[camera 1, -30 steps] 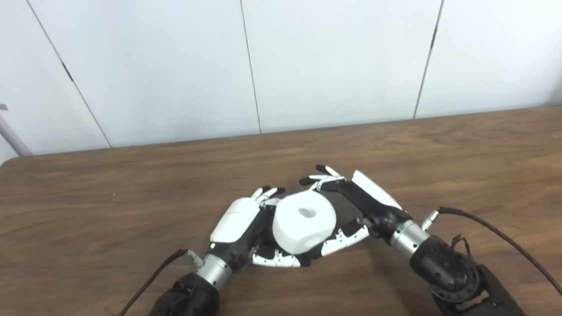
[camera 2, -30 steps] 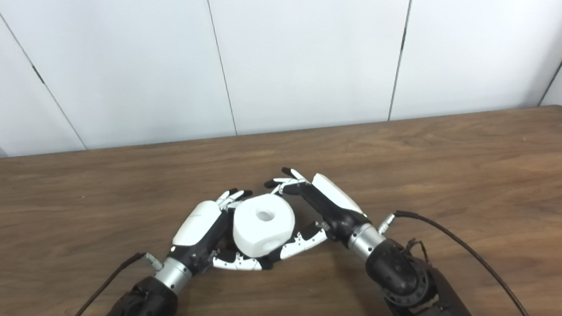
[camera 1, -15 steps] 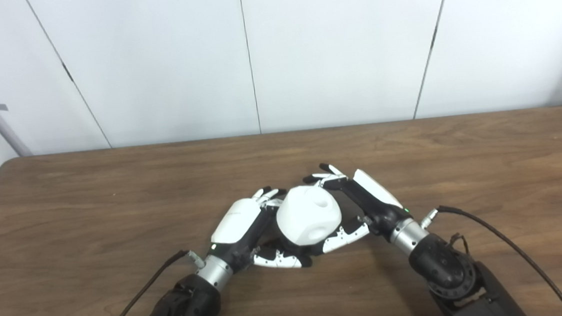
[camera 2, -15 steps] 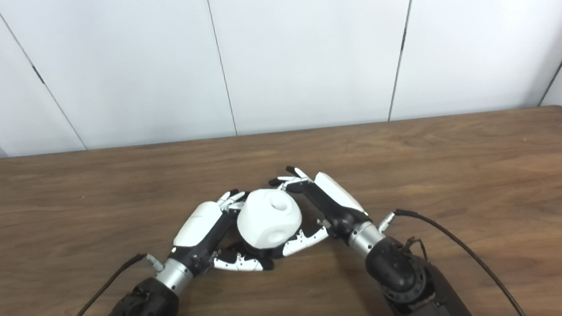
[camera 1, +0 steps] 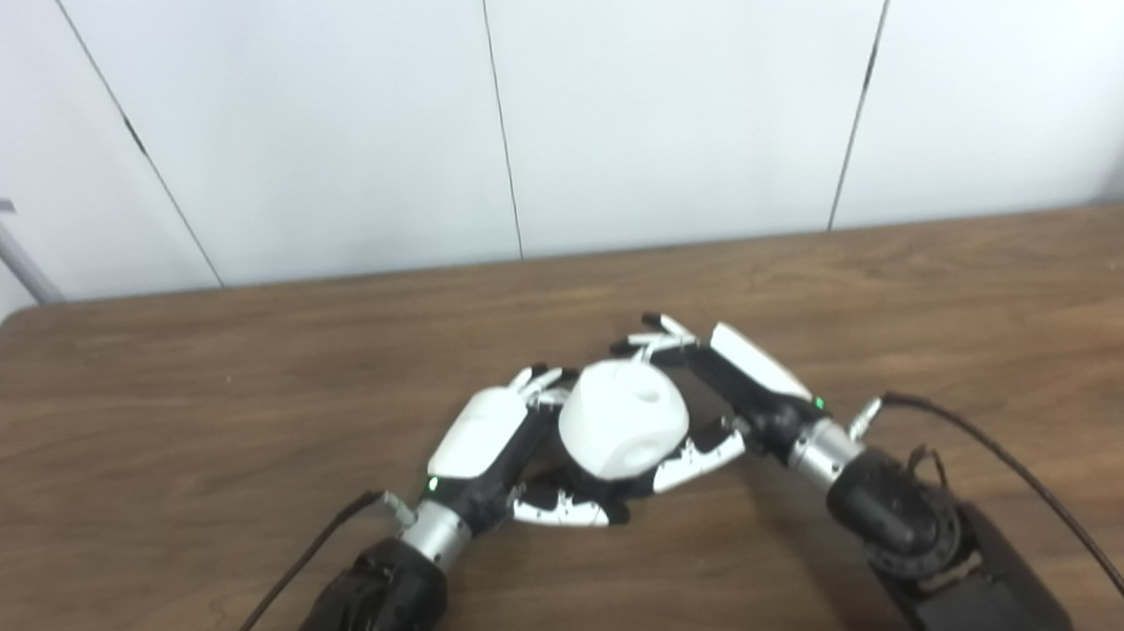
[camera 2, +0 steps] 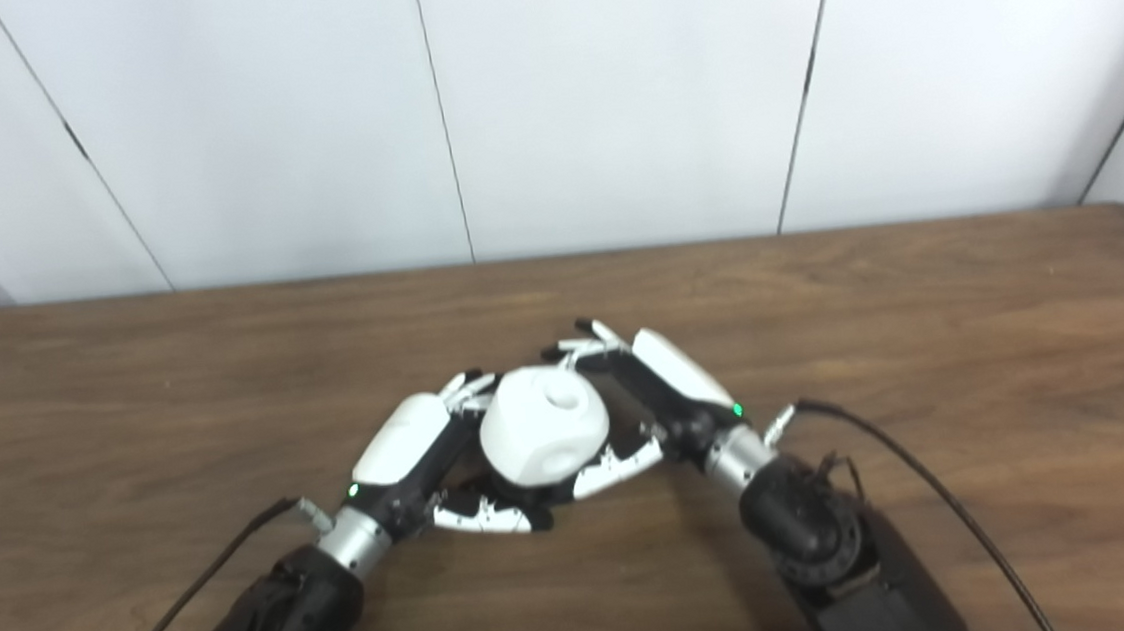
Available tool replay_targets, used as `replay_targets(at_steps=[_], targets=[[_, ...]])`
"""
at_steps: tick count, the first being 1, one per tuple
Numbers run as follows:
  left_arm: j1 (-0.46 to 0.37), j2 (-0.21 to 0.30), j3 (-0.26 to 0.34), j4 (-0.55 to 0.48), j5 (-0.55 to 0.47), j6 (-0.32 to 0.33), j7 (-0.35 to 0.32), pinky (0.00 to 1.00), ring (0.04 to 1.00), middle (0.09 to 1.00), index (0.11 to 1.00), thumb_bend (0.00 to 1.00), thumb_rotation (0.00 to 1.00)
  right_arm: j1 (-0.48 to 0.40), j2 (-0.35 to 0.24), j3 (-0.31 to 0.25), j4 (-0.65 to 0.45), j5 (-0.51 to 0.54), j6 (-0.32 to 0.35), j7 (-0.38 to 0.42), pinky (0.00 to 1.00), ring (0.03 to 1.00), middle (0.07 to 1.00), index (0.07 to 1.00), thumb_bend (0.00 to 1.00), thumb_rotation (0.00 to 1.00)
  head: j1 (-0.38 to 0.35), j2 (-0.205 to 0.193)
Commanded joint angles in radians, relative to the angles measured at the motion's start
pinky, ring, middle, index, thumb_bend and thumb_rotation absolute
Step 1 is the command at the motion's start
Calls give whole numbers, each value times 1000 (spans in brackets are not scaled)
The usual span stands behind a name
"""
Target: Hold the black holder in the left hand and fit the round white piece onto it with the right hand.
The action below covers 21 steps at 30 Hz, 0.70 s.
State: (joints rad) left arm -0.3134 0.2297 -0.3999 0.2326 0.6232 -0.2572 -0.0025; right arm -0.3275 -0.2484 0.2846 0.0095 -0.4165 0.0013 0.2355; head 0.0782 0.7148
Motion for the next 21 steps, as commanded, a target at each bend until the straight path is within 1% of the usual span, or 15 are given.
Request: replay_targets(at_steps=[1, 9, 13, 16, 21], targets=[[-5, -15, -32, 3, 24, -3, -28, 1000, 928, 718, 481, 524, 56, -56, -18, -8, -49, 2, -18, 13, 867, 1000, 849, 485, 513, 142, 1, 1], [-22, -27, -38, 17, 36, 3, -19, 1000, 924, 717, 481, 524, 56, -87, -64, -6, -97, -23, -8, 75, 824, 991, 839, 484, 514, 143, -9, 0], [-27, -32, -40, 26, 37, 0, -14, 1000, 927, 718, 481, 524, 57, -99, -72, -6, -116, -28, -2, 94, 815, 985, 833, 484, 515, 142, -7, 1], [-28, -39, -42, 22, 40, 13, -16, 1000, 930, 719, 481, 524, 57, -104, -75, -4, -122, -38, -4, 104, 805, 979, 830, 484, 516, 144, -6, 0], [-31, -46, -45, 22, 50, 12, -10, 1000, 933, 717, 481, 524, 57, -102, -79, 2, -119, -43, -24, 112, 797, 977, 828, 484, 516, 142, 1, 3]])
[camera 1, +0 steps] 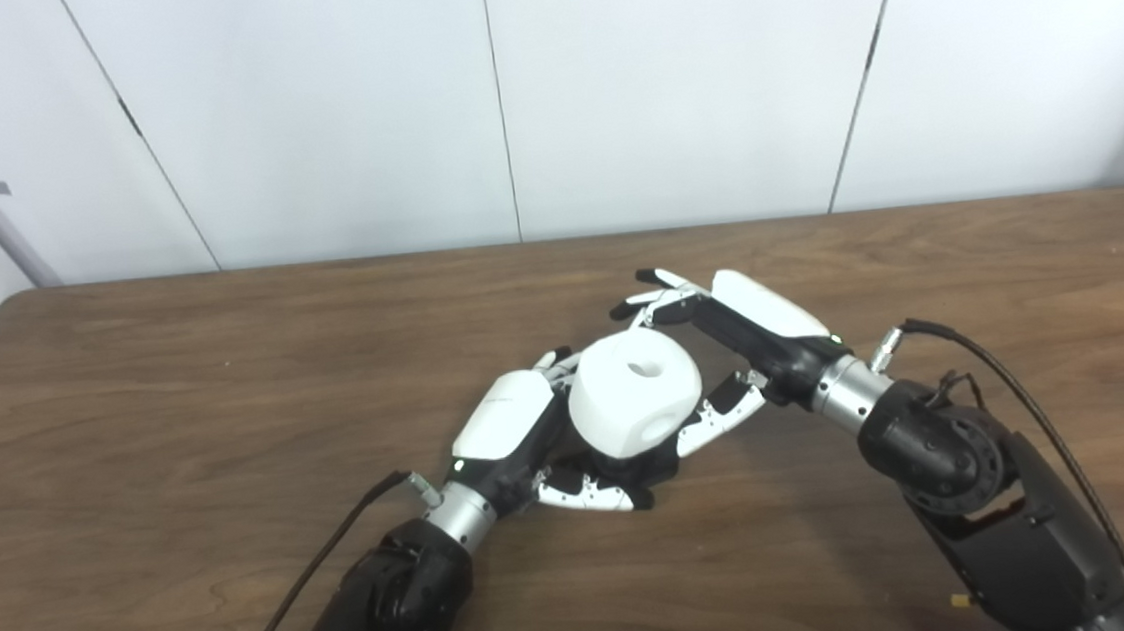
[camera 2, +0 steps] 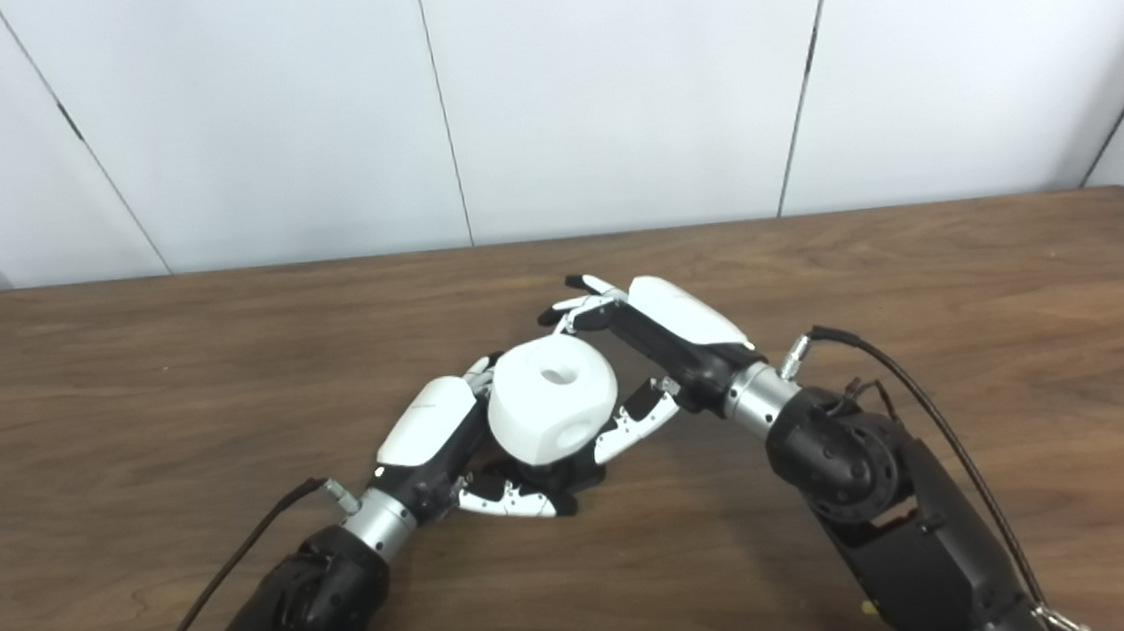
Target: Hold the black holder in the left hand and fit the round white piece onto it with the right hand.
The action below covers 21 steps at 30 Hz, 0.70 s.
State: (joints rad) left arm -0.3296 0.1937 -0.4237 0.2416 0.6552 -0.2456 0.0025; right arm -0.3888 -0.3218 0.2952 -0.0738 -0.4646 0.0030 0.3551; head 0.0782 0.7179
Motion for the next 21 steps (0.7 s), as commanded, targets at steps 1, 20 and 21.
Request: replay_targets(at_steps=[1, 20, 21], targets=[[-14, -11, -20, 11, 19, 3, -16, 1000, 933, 717, 481, 524, 57, -40, -6, -7, -34, 4, -31, -7, 796, 977, 827, 484, 517, 142, 1, 0], [-6, -2, -8, -13, 9, 17, -41, 1000, 927, 715, 481, 524, 58, -13, -34, 24, 11, -84, -164, -50, 770, 963, 810, 482, 518, 138, -6, 11], [-6, -2, -8, -13, 8, 16, -42, 1000, 926, 715, 481, 524, 58, -14, -36, 21, 13, -87, -170, -52, 762, 960, 807, 482, 518, 137, -6, 11]])
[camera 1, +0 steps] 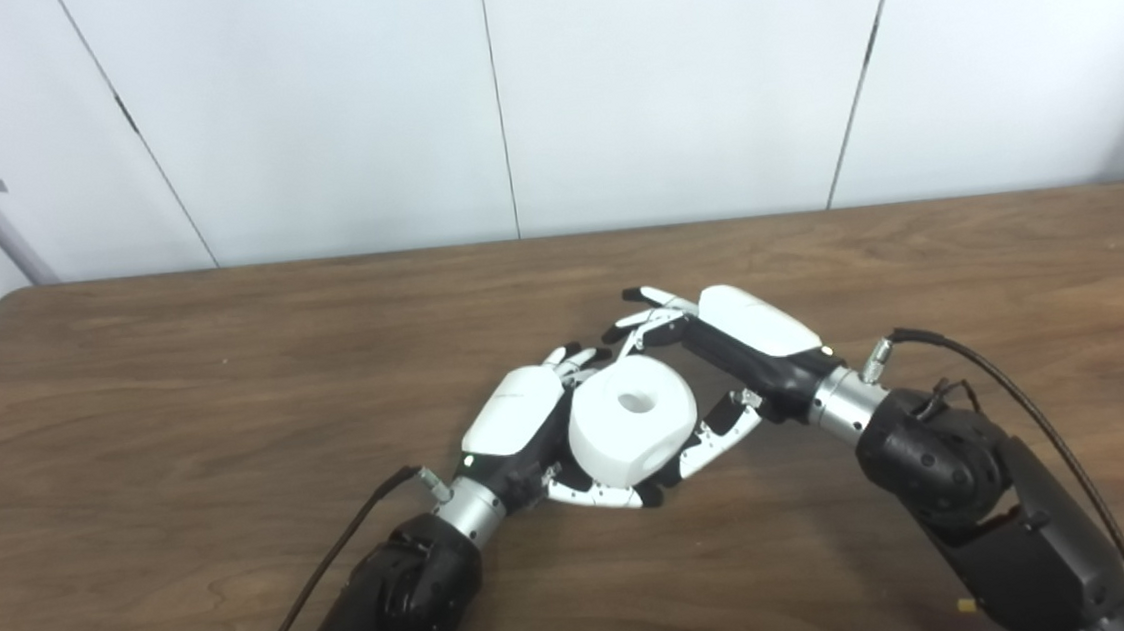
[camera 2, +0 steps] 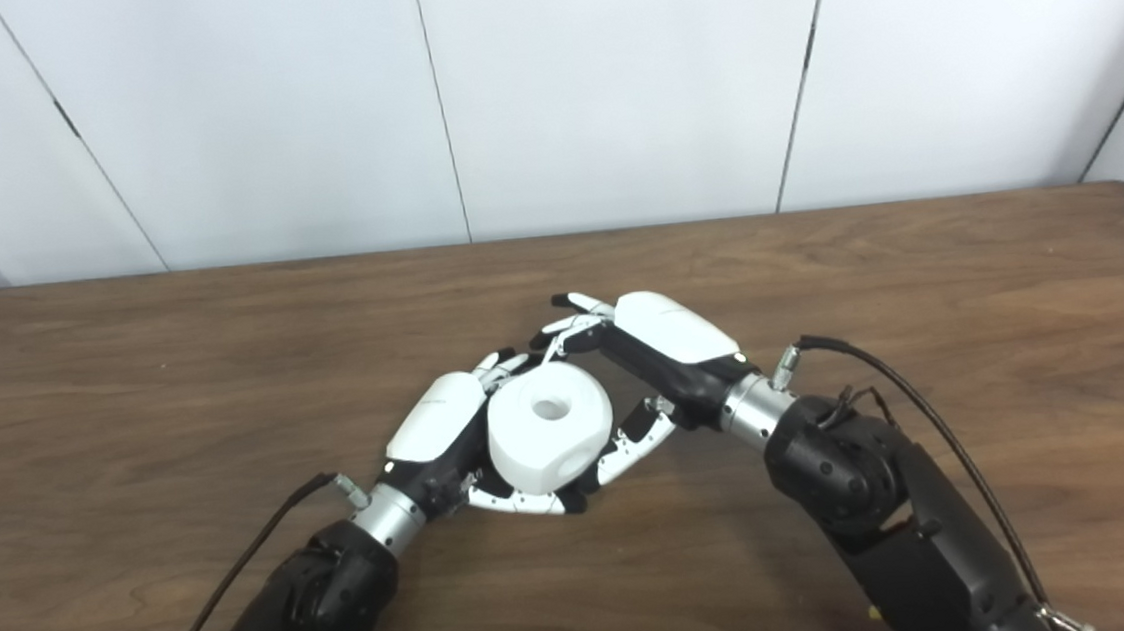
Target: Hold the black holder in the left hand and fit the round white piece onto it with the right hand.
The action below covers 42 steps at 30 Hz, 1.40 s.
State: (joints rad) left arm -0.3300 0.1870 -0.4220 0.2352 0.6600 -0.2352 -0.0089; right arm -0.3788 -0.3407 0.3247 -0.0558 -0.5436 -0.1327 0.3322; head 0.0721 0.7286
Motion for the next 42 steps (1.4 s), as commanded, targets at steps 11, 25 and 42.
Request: replay_targets(at_steps=[11, 25, 42], targets=[[-1, -1, -9, -19, -8, 16, -40, 1000, 926, 714, 481, 524, 58, -41, -40, -21, -15, -44, -50, -30, 748, 951, 795, 482, 519, 135, -6, 6], [5, -13, -16, -29, -5, 26, -36, 1000, 930, 715, 481, 524, 57, -58, -40, -14, -14, -78, -55, -28, 728, 931, 782, 481, 521, 132, -11, 9], [7, -19, -19, -51, 0, 41, -41, 1000, 932, 713, 481, 524, 58, -59, -40, 25, -5, -115, -75, -18, 744, 929, 783, 481, 520, 137, -11, 24]])
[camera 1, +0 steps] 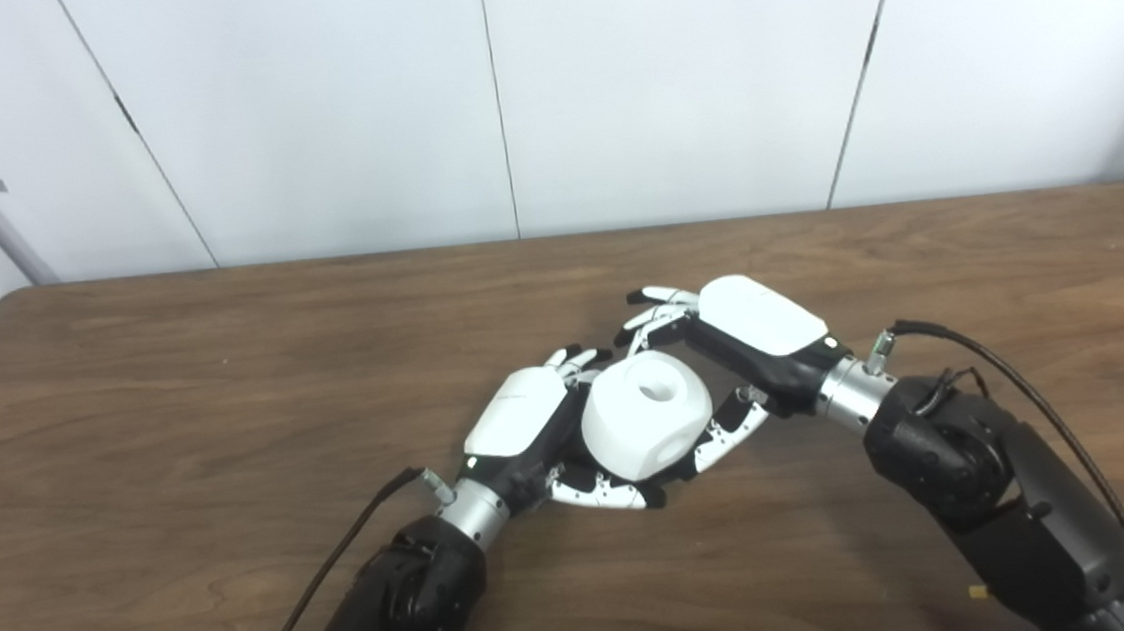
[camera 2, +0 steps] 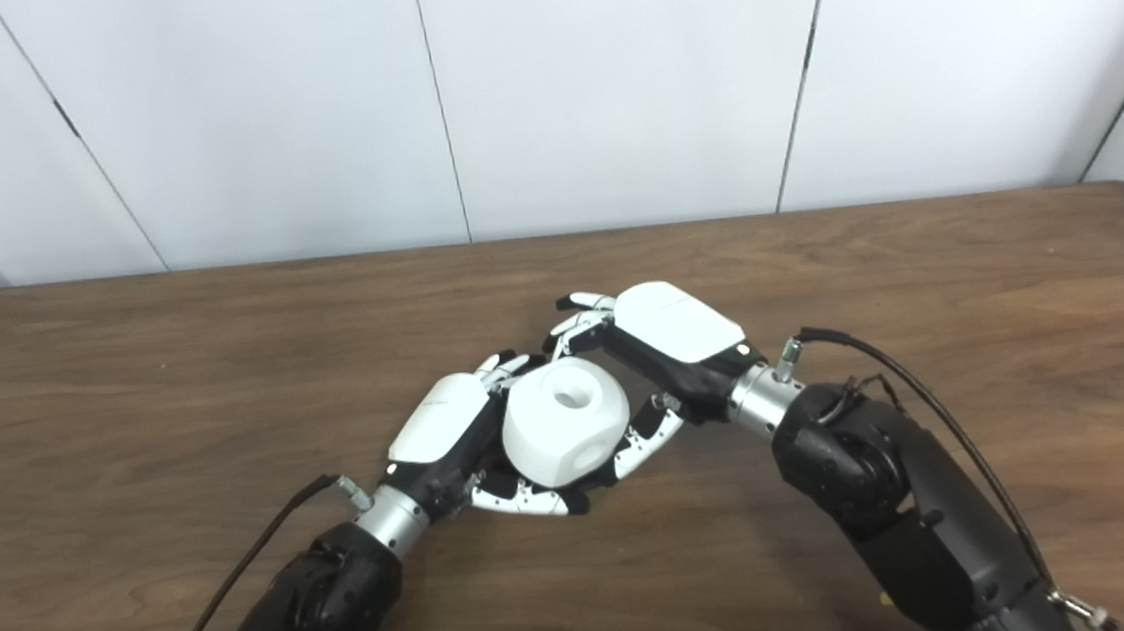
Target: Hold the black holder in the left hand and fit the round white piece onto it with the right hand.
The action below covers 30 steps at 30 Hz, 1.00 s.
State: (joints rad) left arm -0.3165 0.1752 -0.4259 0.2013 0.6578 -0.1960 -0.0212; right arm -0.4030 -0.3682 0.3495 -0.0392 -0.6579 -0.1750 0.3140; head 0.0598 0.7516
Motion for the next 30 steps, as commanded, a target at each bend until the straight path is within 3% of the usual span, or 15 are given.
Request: replay_targets(at_steps=[1, 11, 24, 30], targets=[[-6, -7, -15, -18, 4, 2, -29, 1000, 932, 712, 481, 524, 58, -35, -14, 2, -22, -2, -33, 2, 743, 929, 783, 481, 520, 137, 1, 3], [-9, -11, -19, -23, 5, 8, -30, 1000, 931, 709, 481, 524, 59, -32, -27, 9, -30, 12, -36, 25, 771, 920, 776, 480, 522, 131, 1, 15], [-19, -20, -20, -5, 9, 9, -23, 1000, 932, 714, 481, 524, 59, -92, -70, 5, -62, 30, -44, 96, 795, 918, 768, 479, 519, 133, -17, 15], [-24, -30, -22, -6, 10, 18, -22, 1000, 934, 714, 481, 524, 59, -106, -80, -1, -84, 11, -41, 113, 758, 893, 756, 478, 522, 133, -9, 14]])
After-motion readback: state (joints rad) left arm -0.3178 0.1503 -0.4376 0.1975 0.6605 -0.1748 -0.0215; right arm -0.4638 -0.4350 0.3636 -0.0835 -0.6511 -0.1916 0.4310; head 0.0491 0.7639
